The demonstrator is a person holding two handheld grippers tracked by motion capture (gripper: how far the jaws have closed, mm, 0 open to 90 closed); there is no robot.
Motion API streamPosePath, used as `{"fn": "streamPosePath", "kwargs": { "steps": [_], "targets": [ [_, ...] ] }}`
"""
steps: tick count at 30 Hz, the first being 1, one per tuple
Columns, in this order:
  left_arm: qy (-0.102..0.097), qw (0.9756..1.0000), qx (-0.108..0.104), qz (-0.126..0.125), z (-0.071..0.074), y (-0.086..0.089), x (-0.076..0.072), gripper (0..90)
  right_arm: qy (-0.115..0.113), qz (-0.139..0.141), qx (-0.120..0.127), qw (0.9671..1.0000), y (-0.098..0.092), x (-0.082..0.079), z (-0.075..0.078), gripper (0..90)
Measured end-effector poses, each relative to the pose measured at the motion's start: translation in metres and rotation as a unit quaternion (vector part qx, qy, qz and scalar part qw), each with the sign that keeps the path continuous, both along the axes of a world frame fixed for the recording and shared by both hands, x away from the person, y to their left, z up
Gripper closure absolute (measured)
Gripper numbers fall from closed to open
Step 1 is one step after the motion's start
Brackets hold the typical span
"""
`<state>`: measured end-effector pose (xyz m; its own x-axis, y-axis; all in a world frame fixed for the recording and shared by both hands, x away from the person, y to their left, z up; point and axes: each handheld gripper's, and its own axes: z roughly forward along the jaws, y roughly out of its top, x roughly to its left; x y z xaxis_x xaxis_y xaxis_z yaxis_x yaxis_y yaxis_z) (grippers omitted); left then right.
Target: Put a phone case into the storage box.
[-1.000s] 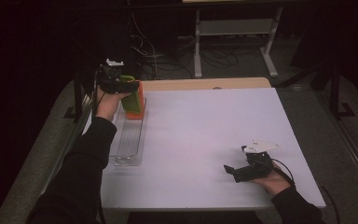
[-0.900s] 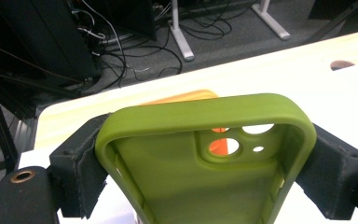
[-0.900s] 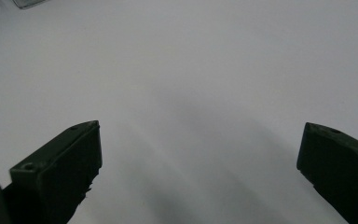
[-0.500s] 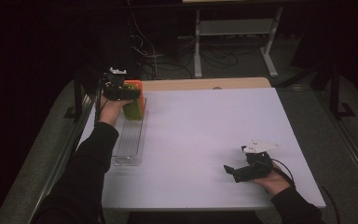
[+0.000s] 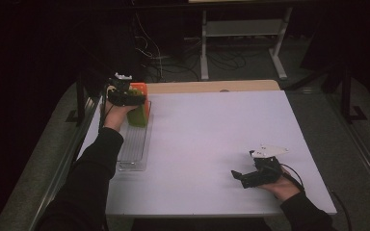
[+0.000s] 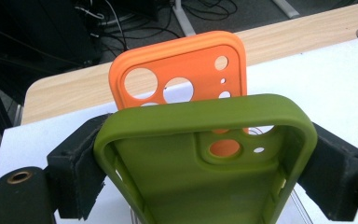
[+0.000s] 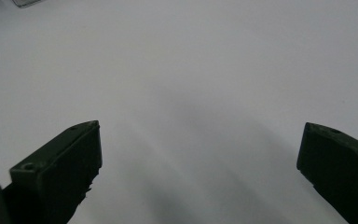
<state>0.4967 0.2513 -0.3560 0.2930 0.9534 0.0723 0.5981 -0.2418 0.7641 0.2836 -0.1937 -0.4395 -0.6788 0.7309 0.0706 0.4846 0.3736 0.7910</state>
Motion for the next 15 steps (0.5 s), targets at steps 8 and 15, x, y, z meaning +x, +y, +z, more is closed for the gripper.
{"fn": "streamPosePath", "kwargs": {
  "steps": [8, 15],
  "targets": [
    [-0.009, 0.9999, -0.005, -0.008, -0.0022, -0.0043, 0.002, 12.7, -0.001, 0.0, 0.0, 1.0, -0.0002, -0.0001, 0.0002, 0.0],
    [-0.007, 0.9998, -0.012, -0.012, -0.0049, -0.005, 0.0046, 10.6, -0.001, 0.0, 0.001, 1.0, -0.0001, -0.0003, 0.0002, 0.0]
  ]
}}
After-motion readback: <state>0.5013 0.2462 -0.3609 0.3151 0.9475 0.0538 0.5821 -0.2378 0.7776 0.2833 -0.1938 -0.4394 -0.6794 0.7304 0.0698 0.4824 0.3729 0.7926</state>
